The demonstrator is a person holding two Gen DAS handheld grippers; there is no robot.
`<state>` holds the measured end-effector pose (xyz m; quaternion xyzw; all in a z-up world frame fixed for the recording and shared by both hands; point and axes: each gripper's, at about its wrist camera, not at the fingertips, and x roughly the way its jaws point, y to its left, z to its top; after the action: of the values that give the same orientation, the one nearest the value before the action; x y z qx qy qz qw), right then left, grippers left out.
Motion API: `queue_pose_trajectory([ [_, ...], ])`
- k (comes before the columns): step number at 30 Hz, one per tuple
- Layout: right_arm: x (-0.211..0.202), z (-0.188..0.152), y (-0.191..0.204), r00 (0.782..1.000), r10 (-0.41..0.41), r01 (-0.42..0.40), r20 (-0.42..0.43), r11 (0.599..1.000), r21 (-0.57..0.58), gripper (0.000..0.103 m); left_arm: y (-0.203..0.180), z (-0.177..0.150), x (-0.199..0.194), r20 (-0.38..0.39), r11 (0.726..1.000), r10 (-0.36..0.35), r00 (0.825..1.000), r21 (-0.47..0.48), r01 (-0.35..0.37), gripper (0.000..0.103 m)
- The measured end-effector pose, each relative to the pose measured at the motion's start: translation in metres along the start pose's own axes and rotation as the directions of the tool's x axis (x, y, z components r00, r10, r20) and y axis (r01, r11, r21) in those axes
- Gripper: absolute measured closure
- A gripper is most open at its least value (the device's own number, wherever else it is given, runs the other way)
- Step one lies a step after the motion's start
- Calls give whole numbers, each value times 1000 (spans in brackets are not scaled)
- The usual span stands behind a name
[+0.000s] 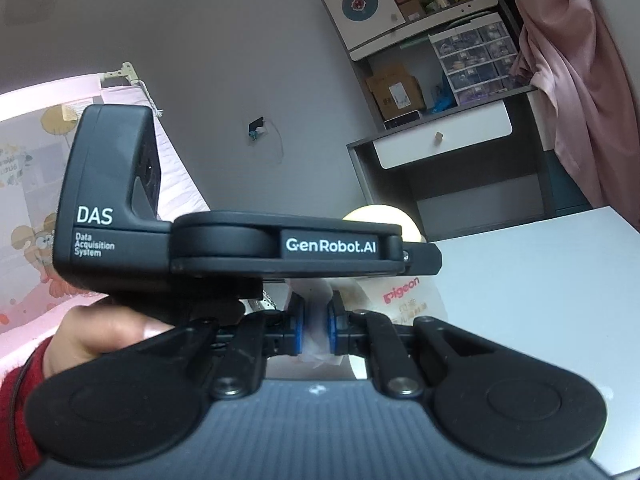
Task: Clean container
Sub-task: 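Wipe the bottle's other side with the cloth while the left gripper turns it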
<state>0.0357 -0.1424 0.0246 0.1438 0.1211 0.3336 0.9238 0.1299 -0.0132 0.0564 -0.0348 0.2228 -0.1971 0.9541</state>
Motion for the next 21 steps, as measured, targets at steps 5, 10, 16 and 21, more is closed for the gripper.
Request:
queue_pose_trajectory([
  [5, 5, -7, -8, 999, -1, 3, -34, 999, 32, 92, 0, -1, 0, 2, 1000, -3, 1000, -1, 3, 56],
  [10, 11, -16, -11, 996, 6, -2, -84, 999, 50, 92, 0, -3, -1, 1, 1000, -4, 1000, -1, 4, 56],
  [16, 17, -29, -12, 990, 0, 8, -144, 998, 55, 92, 1, -2, -2, -1, 1000, -4, 1000, 0, 4, 56],
  [21, 20, -38, -14, 982, -31, 41, -188, 998, 49, 92, 1, -2, -1, -1, 1000, -5, 1000, -1, 5, 56],
])
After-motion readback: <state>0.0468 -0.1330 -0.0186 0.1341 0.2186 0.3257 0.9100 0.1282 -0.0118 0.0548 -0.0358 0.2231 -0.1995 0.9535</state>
